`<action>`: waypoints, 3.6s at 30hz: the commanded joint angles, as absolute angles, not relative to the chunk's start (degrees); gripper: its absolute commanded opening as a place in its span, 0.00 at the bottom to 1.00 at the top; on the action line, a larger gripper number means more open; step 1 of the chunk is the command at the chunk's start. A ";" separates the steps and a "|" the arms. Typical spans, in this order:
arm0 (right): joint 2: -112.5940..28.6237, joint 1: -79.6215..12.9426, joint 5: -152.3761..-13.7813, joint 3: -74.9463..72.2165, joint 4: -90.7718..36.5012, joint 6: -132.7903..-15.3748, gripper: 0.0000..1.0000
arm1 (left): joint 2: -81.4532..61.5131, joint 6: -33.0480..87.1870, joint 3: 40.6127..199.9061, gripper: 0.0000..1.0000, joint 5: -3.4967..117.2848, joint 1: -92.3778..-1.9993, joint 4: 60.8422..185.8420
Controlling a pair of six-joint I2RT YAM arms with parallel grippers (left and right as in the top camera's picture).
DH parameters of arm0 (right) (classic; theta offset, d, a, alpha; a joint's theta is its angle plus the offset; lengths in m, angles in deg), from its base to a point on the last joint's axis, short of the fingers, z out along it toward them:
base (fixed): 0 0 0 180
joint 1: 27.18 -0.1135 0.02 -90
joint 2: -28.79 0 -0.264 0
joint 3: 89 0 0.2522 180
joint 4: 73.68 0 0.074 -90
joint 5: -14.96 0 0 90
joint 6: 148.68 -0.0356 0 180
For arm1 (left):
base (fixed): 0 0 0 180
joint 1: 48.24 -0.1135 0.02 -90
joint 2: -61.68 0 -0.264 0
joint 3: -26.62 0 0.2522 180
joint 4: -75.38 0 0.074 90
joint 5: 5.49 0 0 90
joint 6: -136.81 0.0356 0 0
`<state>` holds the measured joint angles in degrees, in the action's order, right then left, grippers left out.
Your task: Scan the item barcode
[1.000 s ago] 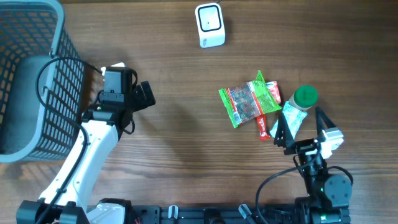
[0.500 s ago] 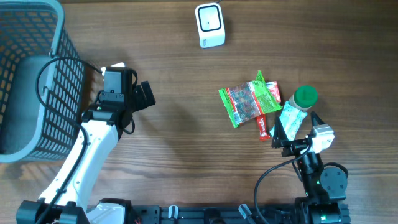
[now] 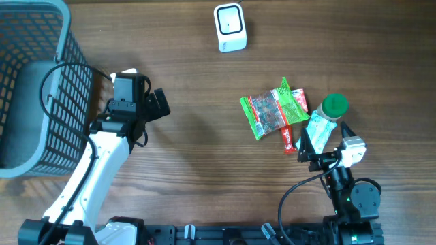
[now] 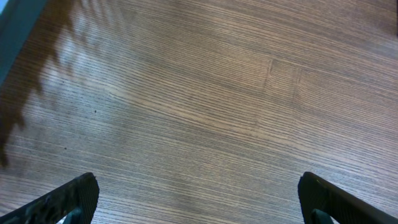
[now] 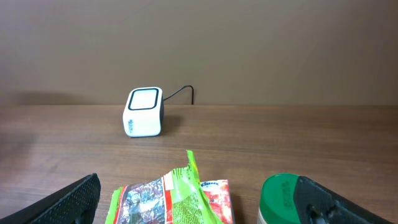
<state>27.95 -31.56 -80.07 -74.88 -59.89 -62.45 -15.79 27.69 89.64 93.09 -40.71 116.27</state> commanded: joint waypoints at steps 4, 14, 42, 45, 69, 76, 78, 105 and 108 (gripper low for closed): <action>28.58 -31.23 -79.31 -74.95 -60.06 -61.71 1.00 | -16.12 28.59 90.07 1.00 93.79 -41.01 116.16; 28.58 -31.23 -79.31 -74.95 -60.06 -61.71 1.00 | -16.12 28.59 90.05 1.00 93.79 -41.01 116.16; 28.58 -31.23 -79.31 -74.95 -60.06 -61.71 1.00 | 31.79 28.63 90.05 1.00 94.64 -41.01 120.29; 28.58 -31.23 -79.31 -74.95 -60.06 -61.71 1.00 | 39.00 28.59 90.05 1.00 94.86 -41.01 120.97; 28.58 -31.23 -79.31 -74.95 -60.06 -61.71 1.00 | 61.47 24.00 74.47 1.00 92.02 -46.22 120.36; 28.58 -31.23 -79.31 -74.95 -60.06 -61.71 1.00 | 61.47 17.55 60.72 1.00 87.58 -48.14 87.16; 28.58 -31.23 -79.31 -74.95 -60.06 -61.71 1.00 | 61.47 17.55 57.07 1.00 85.94 -48.14 81.26; 28.58 -31.23 -79.31 -74.95 -60.06 -61.71 1.00 | 61.47 24.94 40.70 1.00 84.08 -48.14 93.47; 28.58 -31.23 -79.31 -74.95 -60.06 -61.71 1.00 | 61.47 31.74 40.70 1.00 83.43 -48.14 93.54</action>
